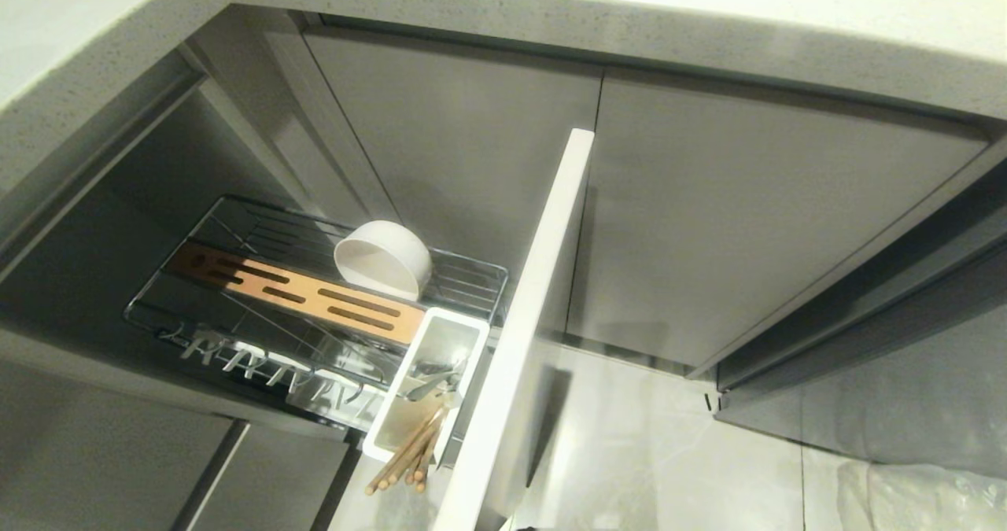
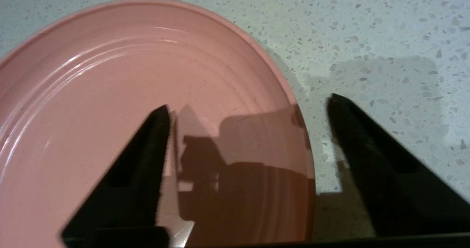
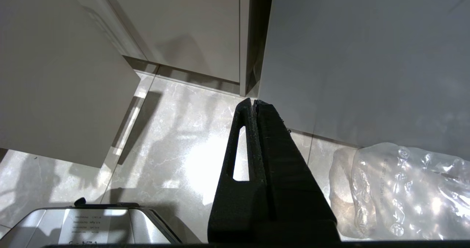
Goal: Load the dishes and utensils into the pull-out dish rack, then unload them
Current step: Pick up the plate and place it in the cupboard
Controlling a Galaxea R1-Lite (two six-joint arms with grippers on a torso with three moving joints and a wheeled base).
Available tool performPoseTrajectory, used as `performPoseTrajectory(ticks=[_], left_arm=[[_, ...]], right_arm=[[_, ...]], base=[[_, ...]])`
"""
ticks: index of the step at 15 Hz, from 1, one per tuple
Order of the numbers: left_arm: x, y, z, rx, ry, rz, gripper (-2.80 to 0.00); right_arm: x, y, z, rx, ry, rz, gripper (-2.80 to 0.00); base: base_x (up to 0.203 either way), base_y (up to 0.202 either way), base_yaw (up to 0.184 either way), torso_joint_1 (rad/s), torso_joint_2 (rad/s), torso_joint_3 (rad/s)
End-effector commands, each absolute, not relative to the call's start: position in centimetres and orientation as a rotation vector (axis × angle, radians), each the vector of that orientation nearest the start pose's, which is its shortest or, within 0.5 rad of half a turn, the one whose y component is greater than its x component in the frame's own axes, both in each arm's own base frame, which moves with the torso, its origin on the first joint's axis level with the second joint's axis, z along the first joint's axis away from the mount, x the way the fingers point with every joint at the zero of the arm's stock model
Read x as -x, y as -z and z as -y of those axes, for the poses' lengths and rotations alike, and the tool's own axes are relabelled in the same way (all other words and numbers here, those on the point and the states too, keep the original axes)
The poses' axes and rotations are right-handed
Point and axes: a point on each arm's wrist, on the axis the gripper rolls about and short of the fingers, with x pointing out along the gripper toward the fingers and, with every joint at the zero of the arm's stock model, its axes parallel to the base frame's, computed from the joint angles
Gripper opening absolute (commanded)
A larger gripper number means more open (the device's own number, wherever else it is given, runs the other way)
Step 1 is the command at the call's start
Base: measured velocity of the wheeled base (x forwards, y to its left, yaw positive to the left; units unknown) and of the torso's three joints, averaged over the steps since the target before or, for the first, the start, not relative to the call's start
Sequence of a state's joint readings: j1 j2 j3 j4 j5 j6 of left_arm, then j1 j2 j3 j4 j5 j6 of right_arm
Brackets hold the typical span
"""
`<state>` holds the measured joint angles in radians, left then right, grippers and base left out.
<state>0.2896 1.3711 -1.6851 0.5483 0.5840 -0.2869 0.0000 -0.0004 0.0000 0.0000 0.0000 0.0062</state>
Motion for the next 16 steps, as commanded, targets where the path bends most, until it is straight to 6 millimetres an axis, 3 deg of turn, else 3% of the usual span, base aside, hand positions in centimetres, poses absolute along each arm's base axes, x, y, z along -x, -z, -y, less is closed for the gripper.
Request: performPoseTrajectory(ticks=[1,12,16], left_arm=[[-16.8,-39.8,-6.3,0.242,-0.901,-0.105,-2.80],[-16.0,-40.2,-6.0,0.257,-0.896,-0.076,-2.80],[-14.2,-40.9,-5.5,0.269,-0.884,-0.027,-2.80]], right_arm=[[2.3,-7.5,0.0,-0.006,0.000,0.000,-2.80],[2.3,-7.5,0.0,-0.006,0.000,0.000,-2.80],[2.3,-7.5,0.0,-0.006,0.000,0.000,-2.80]], base=[[0.000,0.000,0.000,0.000,0.00,0.000],[0.000,0.000,0.000,0.000,0.00,0.000],[0.000,0.000,0.000,0.000,0.00,0.000]])
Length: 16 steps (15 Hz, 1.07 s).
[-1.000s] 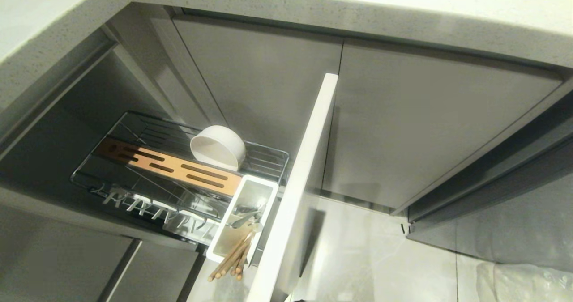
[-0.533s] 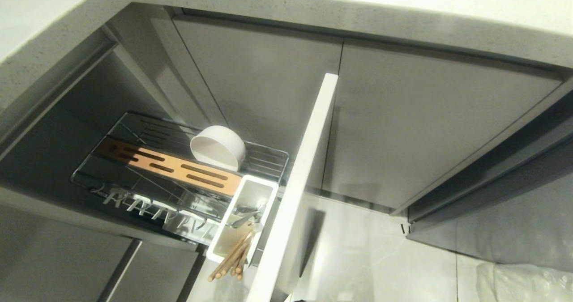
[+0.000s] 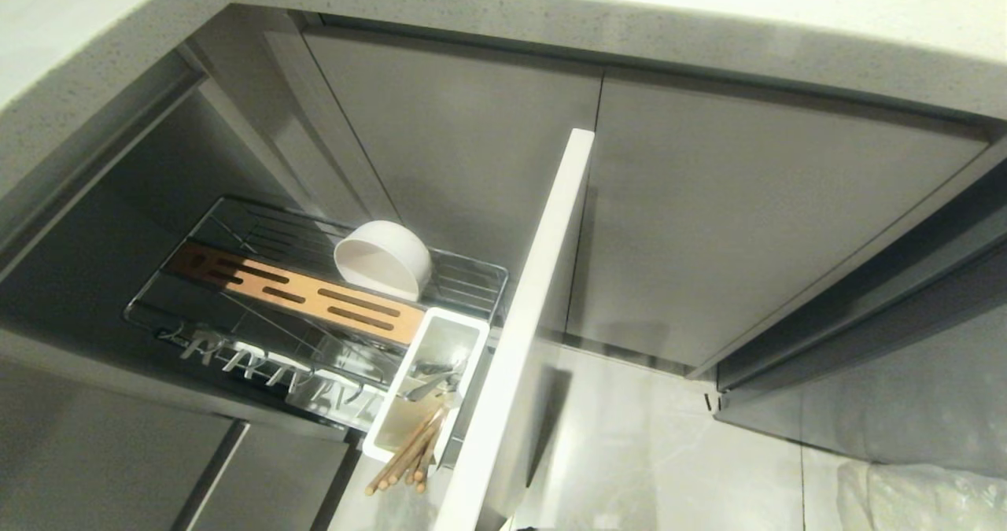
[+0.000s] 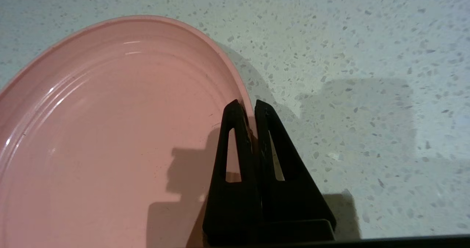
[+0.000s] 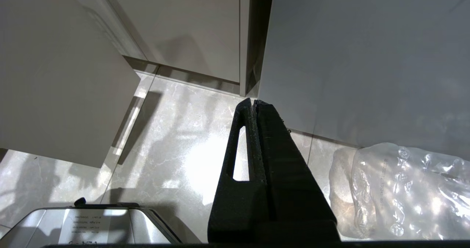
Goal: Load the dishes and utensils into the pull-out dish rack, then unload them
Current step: Pick up the plate and place it in the cupboard
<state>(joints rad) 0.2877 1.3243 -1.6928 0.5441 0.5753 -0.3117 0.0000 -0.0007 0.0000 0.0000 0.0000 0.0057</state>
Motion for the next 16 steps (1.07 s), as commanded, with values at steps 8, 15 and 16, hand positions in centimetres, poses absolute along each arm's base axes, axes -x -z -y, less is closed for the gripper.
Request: performPoseTrajectory(ticks=[8,15,16], left_arm=[[-9.4,-45.1,-3.8,0.362,-0.766,0.364,-2.80],[-6.0,-46.5,-2.6,0.390,-0.633,0.523,-2.80],[-5.6,-47.0,-2.3,0.401,-0.598,0.571,-2.80]], right_arm=[[2.3,-7.5,0.0,-0.006,0.000,0.000,-2.80],[2.3,-7.5,0.0,-0.006,0.000,0.000,-2.80],[2.3,-7.5,0.0,-0.006,0.000,0.000,-2.80]], base=[[0.000,0.000,0.000,0.000,0.00,0.000],[0.000,0.000,0.000,0.000,0.00,0.000],[0.000,0.000,0.000,0.000,0.00,0.000]])
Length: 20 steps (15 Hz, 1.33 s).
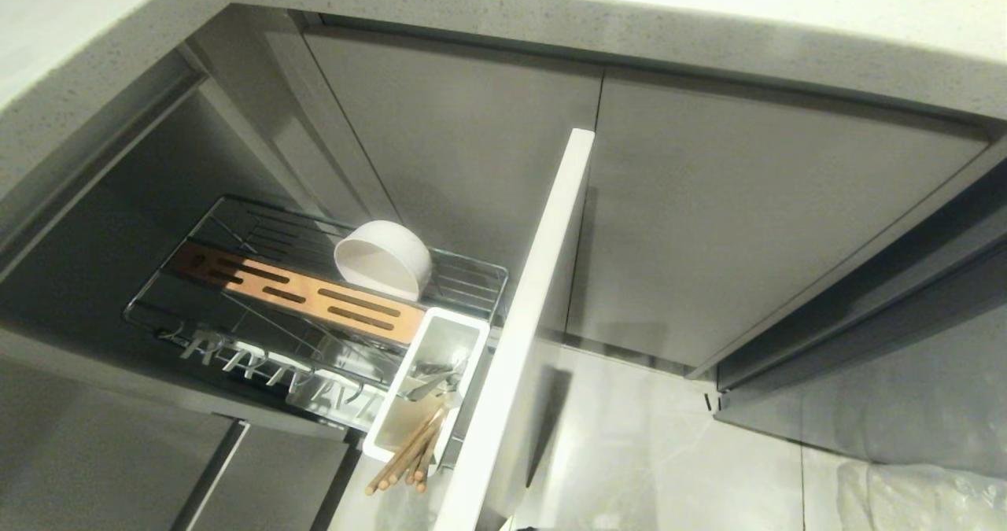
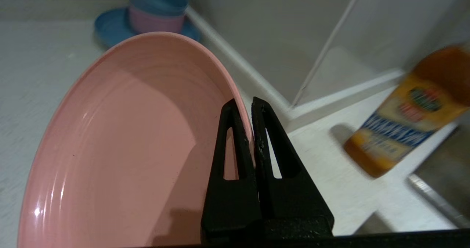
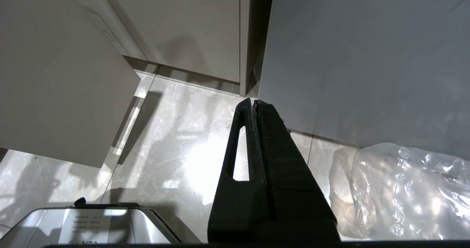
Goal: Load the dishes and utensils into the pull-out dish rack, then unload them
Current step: Pick up the plate and place it in the cupboard
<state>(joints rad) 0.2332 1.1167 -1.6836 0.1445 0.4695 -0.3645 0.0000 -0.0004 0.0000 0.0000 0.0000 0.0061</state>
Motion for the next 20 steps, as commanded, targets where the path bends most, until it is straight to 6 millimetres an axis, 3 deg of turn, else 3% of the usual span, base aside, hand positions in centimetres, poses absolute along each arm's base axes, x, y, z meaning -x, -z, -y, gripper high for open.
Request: performPoseTrajectory(ticks=[1,5,11,16,20], left_arm=[[-5.3,-47.6,-2.1,0.417,-0.557,0.623,-2.80],[-4.5,-48.5,-1.0,0.531,-0.316,0.689,-2.80],[-3.4,-48.5,0.6,0.746,0.147,0.568,-2.80],[-2.9,-47.3,1.6,0.859,0.479,0.391,-2.80],[-3.5,-45.2,3.7,0.852,0.641,0.227,-2.80]], right_arm=[[2.3,-7.5,0.0,-0.006,0.000,0.000,-2.80],[2.3,-7.5,0.0,-0.006,0.000,0.000,-2.80],[2.3,-7.5,0.0,-0.006,0.000,0.000,-2.80],[2.3,-7.5,0.0,-0.006,0.000,0.000,-2.80],[2.3,-7.5,0.0,-0.006,0.000,0.000,-2.80]], base=[[0.000,0.000,0.000,0.000,0.00,0.000],[0.000,0.000,0.000,0.000,0.00,0.000],[0.000,0.000,0.000,0.000,0.00,0.000],[0.000,0.000,0.000,0.000,0.00,0.000],[0.000,0.000,0.000,0.000,0.00,0.000]])
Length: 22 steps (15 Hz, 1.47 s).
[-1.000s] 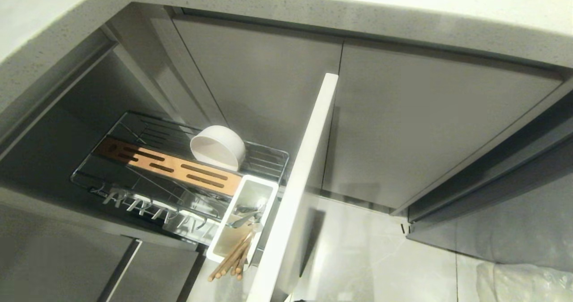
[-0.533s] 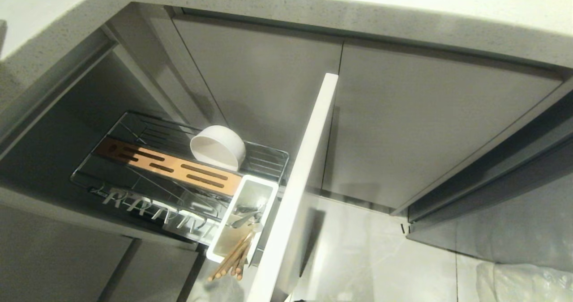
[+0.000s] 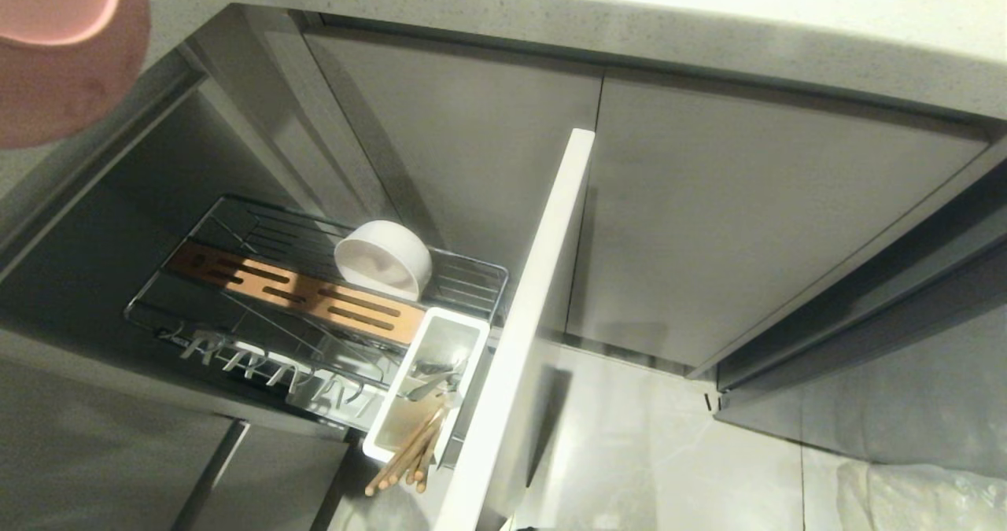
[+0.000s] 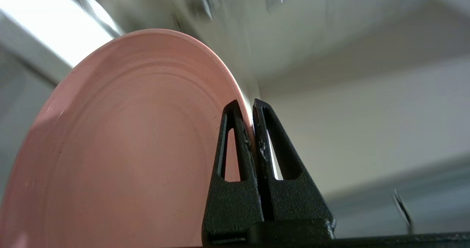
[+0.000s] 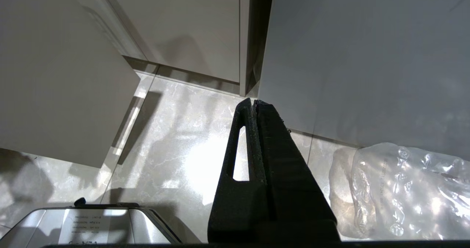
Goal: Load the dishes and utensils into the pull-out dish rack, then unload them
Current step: Pick up the plate and place it in the cupboard
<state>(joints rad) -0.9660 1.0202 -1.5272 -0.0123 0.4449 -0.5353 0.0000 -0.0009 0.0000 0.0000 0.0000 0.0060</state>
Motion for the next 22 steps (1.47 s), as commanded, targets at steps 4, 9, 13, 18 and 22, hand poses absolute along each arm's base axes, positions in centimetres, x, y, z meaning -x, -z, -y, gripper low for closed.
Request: performPoseTrajectory(ticks=[4,9,13,18,22], left_arm=[[-5.2,-40.6,7.9,0.787,0.615,0.025,-2.80],[-7.6,-39.1,11.8,0.807,0.333,0.028,-2.80],[-9.0,-38.4,14.0,0.826,0.131,0.070,-2.80],[-11.7,-37.3,15.7,0.831,-0.042,0.119,-2.80],[-13.2,-37.3,14.9,0.846,-0.079,0.146,-2.80]], right_arm=[[2.3,-7.5,0.0,-0.006,0.000,0.000,-2.80],[2.3,-7.5,0.0,-0.006,0.000,0.000,-2.80],[2.3,-7.5,0.0,-0.006,0.000,0.000,-2.80],[2.3,-7.5,0.0,-0.006,0.000,0.000,-2.80],[2.3,-7.5,0.0,-0.006,0.000,0.000,-2.80]], base=[[0.000,0.000,0.000,0.000,0.00,0.000],[0.000,0.000,0.000,0.000,0.00,0.000],[0.000,0.000,0.000,0.000,0.00,0.000],[0.000,0.000,0.000,0.000,0.00,0.000],[0.000,0.000,0.000,0.000,0.00,0.000]])
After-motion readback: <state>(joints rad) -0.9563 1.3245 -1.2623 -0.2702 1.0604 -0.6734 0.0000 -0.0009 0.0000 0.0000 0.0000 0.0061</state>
